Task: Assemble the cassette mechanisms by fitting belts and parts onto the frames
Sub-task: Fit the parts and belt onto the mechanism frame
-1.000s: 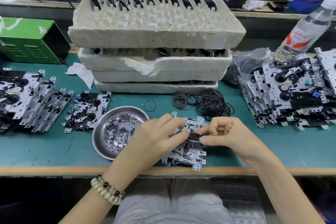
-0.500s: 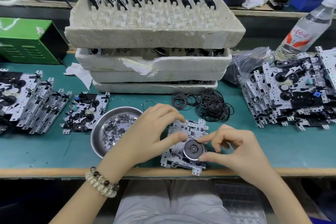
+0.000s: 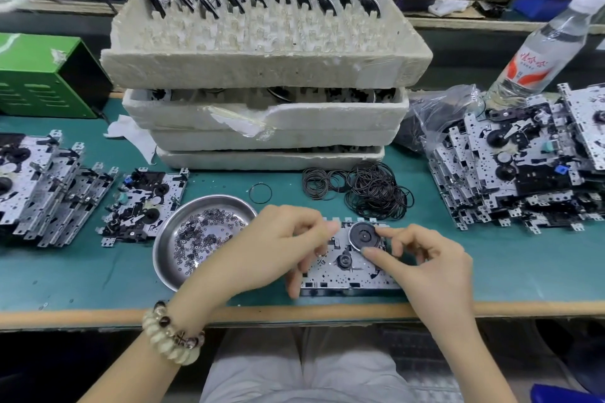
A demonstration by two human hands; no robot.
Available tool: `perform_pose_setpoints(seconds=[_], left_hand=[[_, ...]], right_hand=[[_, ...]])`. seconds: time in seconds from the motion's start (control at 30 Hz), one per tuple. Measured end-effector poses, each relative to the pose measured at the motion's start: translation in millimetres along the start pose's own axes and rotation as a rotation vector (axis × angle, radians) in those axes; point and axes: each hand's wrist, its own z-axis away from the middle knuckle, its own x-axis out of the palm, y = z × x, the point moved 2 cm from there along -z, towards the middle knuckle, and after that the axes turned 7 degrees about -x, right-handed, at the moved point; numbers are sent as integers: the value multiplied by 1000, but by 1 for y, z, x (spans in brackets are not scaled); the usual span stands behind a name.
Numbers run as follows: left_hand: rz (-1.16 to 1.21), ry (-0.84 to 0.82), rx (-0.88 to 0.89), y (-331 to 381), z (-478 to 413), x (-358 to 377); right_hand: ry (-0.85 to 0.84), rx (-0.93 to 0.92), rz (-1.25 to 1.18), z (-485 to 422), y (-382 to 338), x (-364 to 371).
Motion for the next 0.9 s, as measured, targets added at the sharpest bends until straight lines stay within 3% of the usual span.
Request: perform_pose_setpoints(seconds=[0.03, 0.17, 0.23, 0.47, 0.57, 0.77, 0.9], left_hand=[[-24, -8, 3, 1, 1, 2], [-275, 310, 104, 12, -15, 1], [-298, 363, 110, 20, -25, 6], [-602, 232, 127, 39, -49, 31], [-600, 180, 168, 39, -52, 27], [-576, 118, 251, 38, -58, 22], [-564, 111, 250, 36, -61, 21]], right_hand=[[29, 7, 1, 1, 1, 2], [108, -37, 107, 9, -2, 7], [135, -77, 169, 14, -5, 8], [172, -217, 428, 21, -17, 12], [128, -298, 495, 29, -19, 15], [-7, -343, 380, 52, -28, 41], [-76, -427, 483, 51, -36, 47]])
